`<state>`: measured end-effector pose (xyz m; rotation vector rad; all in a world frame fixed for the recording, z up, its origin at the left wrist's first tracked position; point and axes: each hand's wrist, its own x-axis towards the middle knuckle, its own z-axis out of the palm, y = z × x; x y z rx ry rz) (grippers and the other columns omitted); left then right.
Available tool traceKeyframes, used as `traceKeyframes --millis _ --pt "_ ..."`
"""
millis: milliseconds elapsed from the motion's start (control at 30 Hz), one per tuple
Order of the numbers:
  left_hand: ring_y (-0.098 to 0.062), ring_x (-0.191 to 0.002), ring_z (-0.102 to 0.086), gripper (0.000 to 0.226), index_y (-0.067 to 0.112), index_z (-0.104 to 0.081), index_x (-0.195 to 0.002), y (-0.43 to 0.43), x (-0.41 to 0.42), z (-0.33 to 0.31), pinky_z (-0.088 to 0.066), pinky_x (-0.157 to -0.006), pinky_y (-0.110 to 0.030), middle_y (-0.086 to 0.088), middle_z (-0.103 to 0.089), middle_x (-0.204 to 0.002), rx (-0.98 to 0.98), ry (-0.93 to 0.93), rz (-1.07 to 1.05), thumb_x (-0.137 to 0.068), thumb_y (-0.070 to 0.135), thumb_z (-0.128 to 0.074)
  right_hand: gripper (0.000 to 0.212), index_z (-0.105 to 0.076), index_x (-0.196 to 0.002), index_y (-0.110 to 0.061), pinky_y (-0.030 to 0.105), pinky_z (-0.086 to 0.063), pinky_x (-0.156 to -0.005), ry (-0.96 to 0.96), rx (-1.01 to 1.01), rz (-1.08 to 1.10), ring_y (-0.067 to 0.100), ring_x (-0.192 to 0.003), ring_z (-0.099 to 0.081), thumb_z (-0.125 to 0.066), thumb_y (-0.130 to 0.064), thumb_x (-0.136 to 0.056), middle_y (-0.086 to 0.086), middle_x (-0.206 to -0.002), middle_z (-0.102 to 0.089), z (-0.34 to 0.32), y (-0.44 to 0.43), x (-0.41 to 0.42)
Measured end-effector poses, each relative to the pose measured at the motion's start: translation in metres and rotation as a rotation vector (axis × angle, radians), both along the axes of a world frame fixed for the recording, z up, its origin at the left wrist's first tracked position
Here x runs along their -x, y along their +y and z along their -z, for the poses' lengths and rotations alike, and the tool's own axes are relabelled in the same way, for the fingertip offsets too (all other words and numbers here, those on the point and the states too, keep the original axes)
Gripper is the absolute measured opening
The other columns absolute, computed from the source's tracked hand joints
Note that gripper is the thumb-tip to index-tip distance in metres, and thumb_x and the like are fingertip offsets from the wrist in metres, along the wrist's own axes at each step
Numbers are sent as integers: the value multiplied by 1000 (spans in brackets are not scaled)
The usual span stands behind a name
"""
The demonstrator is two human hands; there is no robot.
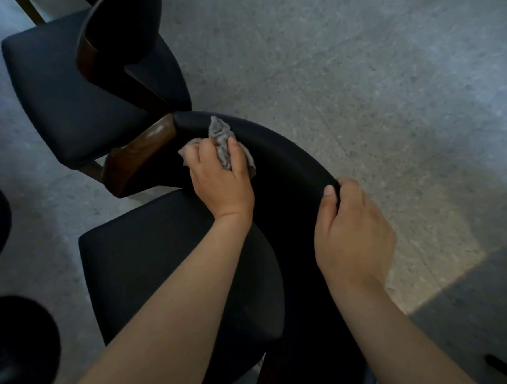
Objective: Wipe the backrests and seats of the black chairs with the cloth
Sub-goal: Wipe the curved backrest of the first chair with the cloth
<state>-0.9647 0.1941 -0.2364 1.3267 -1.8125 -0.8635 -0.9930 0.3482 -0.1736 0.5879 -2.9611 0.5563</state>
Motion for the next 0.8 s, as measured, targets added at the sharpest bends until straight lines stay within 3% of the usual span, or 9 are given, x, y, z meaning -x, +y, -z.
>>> traceKeyframes --millis 100,300,433,567,667,800 --pt "-12 -91 -45 44 3 -55 -92 3 -6 10 -41 -78 -30 -14 -50 -107 -35 4 10 -92 44 -39 34 -62 -109 -9 26 -28 -60 10 4 2 10 -64 -40 -38 -32 -101 3 -77 -64 0 0 0" --pt "-11 -88 -45 43 3 -53 -89 9 -30 46 -36 -79 -25 -9 -47 -101 -158 -31 98 -94 43 -37 33 -62 -108 -10 26 -28 -60 17 0 -3 10 -63 -40 -38 -32 -101 2 -76 -63 0 0 0" --pt "-13 -96 -51 25 8 -55 -104 10 -51 70 -38 -89 -26 -7 -50 -112 -380 -107 208 -103 30 -41 31 -62 -106 -10 26 -27 -60 27 9 -4 10 -62 -38 -40 -30 -101 1 -75 -62 0 0 0" --pt "-18 -90 -61 22 18 -58 -94 5 -68 83 -45 -79 -31 -8 -61 -101 -626 -190 282 -102 33 -44 31 -61 -105 -10 25 -27 -60 37 15 -10 10 -62 -38 -39 -30 -101 1 -75 -62 0 0 0" --pt "-17 -90 -59 25 16 -59 -95 1 -73 61 -49 -82 -38 -7 -58 -103 -546 -211 324 -101 36 -46 32 -61 -108 -10 25 -29 -61 29 3 -9 11 -63 -43 -38 -31 -101 2 -77 -64 1 0 -1" --pt "-9 -84 -52 23 13 -57 -92 -3 -67 2 -46 -76 -28 -1 -49 -100 -208 -150 403 -97 34 -51 33 -61 -109 -9 26 -31 -61 7 1 -13 16 -64 -53 -37 -31 -102 4 -79 -64 0 1 0"
